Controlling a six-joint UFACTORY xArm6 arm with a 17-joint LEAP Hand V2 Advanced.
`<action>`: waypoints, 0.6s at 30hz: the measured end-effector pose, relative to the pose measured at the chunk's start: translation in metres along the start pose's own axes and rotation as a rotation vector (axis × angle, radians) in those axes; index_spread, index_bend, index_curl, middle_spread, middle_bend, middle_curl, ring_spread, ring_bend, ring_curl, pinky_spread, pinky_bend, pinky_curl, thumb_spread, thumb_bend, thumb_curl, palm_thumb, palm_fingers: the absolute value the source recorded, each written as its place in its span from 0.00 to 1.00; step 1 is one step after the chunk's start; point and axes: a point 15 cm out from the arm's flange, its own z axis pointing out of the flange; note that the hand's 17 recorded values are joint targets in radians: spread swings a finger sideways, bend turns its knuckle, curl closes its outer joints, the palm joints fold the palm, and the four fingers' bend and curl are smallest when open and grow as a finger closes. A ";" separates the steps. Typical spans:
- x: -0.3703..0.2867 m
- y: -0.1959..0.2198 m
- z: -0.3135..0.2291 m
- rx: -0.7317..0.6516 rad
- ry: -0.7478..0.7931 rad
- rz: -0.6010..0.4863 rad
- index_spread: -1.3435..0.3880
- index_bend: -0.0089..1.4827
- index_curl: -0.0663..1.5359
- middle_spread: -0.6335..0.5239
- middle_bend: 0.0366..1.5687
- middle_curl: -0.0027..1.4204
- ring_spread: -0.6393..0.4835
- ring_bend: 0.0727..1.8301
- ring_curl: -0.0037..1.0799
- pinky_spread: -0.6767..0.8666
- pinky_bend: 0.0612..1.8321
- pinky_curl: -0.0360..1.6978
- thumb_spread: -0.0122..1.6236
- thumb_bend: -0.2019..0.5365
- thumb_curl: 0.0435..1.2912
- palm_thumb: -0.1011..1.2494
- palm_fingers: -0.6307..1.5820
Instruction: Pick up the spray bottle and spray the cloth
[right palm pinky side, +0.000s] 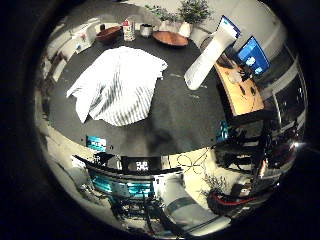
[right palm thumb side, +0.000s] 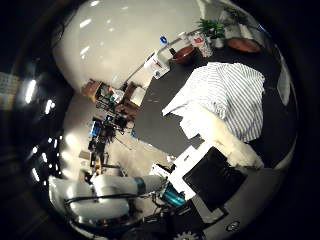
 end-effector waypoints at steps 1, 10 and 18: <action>0.000 0.000 0.000 0.001 0.000 0.000 0.66 0.16 0.29 0.70 0.09 0.18 0.84 0.19 0.16 0.89 0.49 0.04 0.66 0.25 0.40 0.64 0.46; 0.002 0.000 -0.001 0.003 0.001 -0.002 0.66 0.16 0.29 0.70 0.09 0.18 0.84 0.19 0.16 0.89 0.49 0.04 0.66 0.25 0.40 0.64 0.46; 0.004 -0.003 -0.004 0.012 0.005 0.002 0.66 0.15 0.29 0.70 0.09 0.18 0.84 0.20 0.16 0.88 0.49 0.04 0.66 0.25 0.40 0.64 0.46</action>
